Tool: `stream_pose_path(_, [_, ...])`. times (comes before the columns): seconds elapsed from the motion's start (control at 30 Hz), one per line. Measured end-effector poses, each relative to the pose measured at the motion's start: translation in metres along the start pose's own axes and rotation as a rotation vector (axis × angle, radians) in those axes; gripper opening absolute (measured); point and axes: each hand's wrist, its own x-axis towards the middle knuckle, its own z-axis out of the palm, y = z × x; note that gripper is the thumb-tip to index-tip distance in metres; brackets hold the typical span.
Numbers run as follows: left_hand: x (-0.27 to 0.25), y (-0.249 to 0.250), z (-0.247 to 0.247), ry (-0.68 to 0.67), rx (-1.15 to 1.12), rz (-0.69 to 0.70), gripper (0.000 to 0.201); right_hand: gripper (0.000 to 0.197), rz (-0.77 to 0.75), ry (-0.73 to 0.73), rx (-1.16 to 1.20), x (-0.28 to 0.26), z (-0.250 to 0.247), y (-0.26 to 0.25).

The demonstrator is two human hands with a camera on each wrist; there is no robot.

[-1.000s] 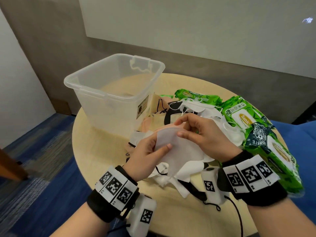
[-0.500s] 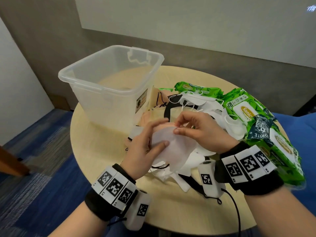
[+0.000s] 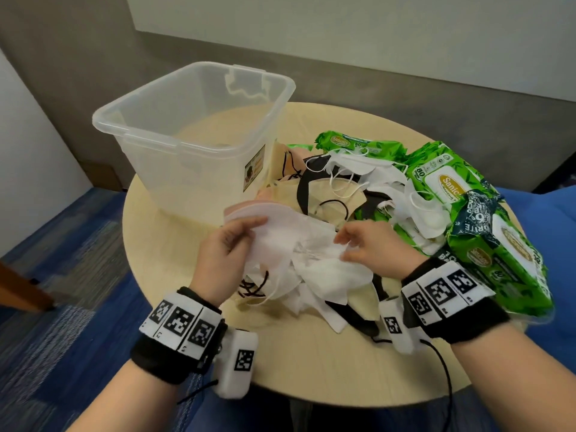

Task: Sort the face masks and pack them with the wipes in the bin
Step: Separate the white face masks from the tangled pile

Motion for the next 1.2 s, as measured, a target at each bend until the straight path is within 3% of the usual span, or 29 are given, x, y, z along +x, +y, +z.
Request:
stream_pose_path(0.13, [0.002, -0.007, -0.007, 0.077, -0.02, -0.027, 0.039, 0.077, 0.049, -0.25, -0.149, -0.002, 0.026, 0.002])
stream_pose_path(0.2, [0.002, -0.008, -0.008, 0.08, -0.029, -0.035, 0.038, 0.091, 0.056, -0.299, -0.198, -0.001, 0.037, 0.001])
stream_pose_path(0.23, [0.002, -0.009, -0.009, 0.077, -0.03, -0.037, 0.038, 0.09, 0.05, -0.296, -0.237, 0.0, 0.041, 0.0])
stream_pose_path(0.3, [0.001, -0.009, -0.01, 0.07, -0.024, -0.04, 0.038, 0.071, 0.041, -0.258, -0.248, 0.004, 0.042, -0.003])
stream_pose_path(0.37, [0.0, -0.009, -0.01, 0.065, -0.02, -0.044, 0.039, 0.045, 0.044, -0.16, -0.198, 0.007, 0.035, -0.005])
stream_pose_path(0.43, [-0.002, -0.01, -0.01, 0.053, -0.026, -0.055, 0.039, 0.034, 0.054, -0.034, -0.099, 0.009, 0.023, -0.004])
stream_pose_path(0.53, [-0.002, -0.009, -0.008, 0.017, -0.056, -0.079, 0.035, 0.039, 0.028, 0.105, 0.236, 0.005, -0.003, -0.005])
stream_pose_path(0.6, [-0.003, -0.004, -0.004, -0.02, -0.084, -0.091, 0.024, 0.052, -0.018, 0.104, 0.407, 0.0, -0.017, -0.012])
stream_pose_path(0.67, [-0.005, 0.005, 0.002, -0.062, -0.108, -0.107, 0.022, 0.067, -0.065, 0.036, 0.491, -0.005, -0.025, -0.022])
stream_pose_path(0.73, [-0.006, 0.014, 0.01, -0.099, -0.144, -0.106, 0.038, 0.079, -0.121, -0.041, 0.487, -0.009, -0.026, -0.033])
stream_pose_path(0.8, [-0.006, 0.02, 0.018, -0.109, -0.166, -0.091, 0.051, 0.083, -0.181, -0.131, 0.508, -0.011, -0.021, -0.042])
stream_pose_path(0.9, [-0.004, 0.025, 0.023, -0.087, -0.229, -0.075, 0.055, 0.085, -0.245, -0.234, 0.468, -0.014, -0.014, -0.05])
stream_pose_path(1.07, [-0.004, 0.027, 0.017, -0.06, -0.213, -0.032, 0.052, 0.065, -0.246, -0.225, 0.396, -0.02, -0.017, -0.055])
stream_pose_path(1.2, [-0.008, 0.028, 0.021, -0.062, -0.231, -0.034, 0.035, 0.037, -0.242, -0.032, 0.615, -0.015, -0.018, -0.053])
